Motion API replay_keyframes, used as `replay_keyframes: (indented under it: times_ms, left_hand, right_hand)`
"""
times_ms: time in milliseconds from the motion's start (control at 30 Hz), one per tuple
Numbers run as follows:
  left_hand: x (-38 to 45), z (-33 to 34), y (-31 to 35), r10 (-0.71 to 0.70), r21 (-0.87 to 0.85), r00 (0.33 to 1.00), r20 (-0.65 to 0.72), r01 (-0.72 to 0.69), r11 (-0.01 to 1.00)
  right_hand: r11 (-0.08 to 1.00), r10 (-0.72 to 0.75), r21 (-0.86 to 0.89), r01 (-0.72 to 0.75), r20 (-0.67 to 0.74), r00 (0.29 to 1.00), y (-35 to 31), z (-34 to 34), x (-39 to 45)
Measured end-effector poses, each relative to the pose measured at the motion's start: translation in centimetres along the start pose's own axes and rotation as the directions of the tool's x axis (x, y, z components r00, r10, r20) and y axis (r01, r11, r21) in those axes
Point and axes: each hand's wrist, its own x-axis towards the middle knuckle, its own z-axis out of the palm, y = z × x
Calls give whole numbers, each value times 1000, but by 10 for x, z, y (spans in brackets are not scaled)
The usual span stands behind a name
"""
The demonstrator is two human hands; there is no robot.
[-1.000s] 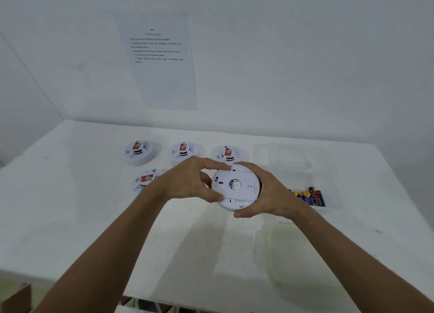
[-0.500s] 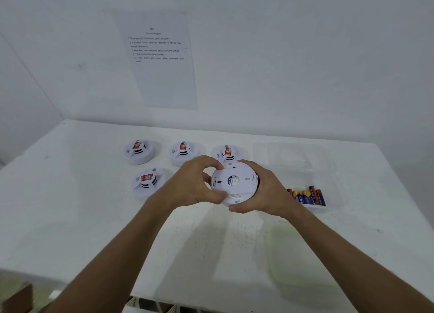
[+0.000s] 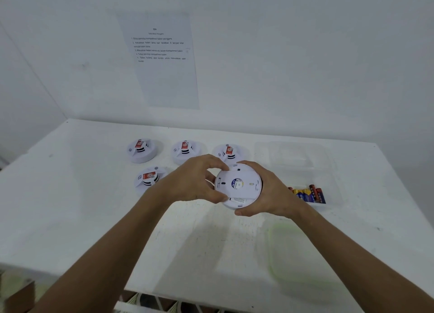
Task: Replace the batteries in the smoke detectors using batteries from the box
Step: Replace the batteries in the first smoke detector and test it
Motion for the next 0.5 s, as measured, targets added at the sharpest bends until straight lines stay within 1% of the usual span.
replay_keyframes:
  times_ms: [67,167,333,400,500]
  left_hand:
    - [0,2,0,20,104,1000,-7,-19,994]
    - [-1,5,2,68,289,997,21,-71,955]
    - [-5,1,12,95,400,995,38,-103,911]
    - [-7,-1,13,116,424,993,22,-115,898]
    - [-9,-3,10,110,450,994,13,-104,887]
  right_hand:
    - [1000,7,-8,-7,6,1000,0,2,-2]
    - [1000,15,-25,-14,42,999,1,4,-3]
    - [999,46,-10,-45,110,993,2,3,0]
    - [998,58,-2,-58,111,992,2,3,1]
    - [999,51,-10,-50,113,992,0,5,5]
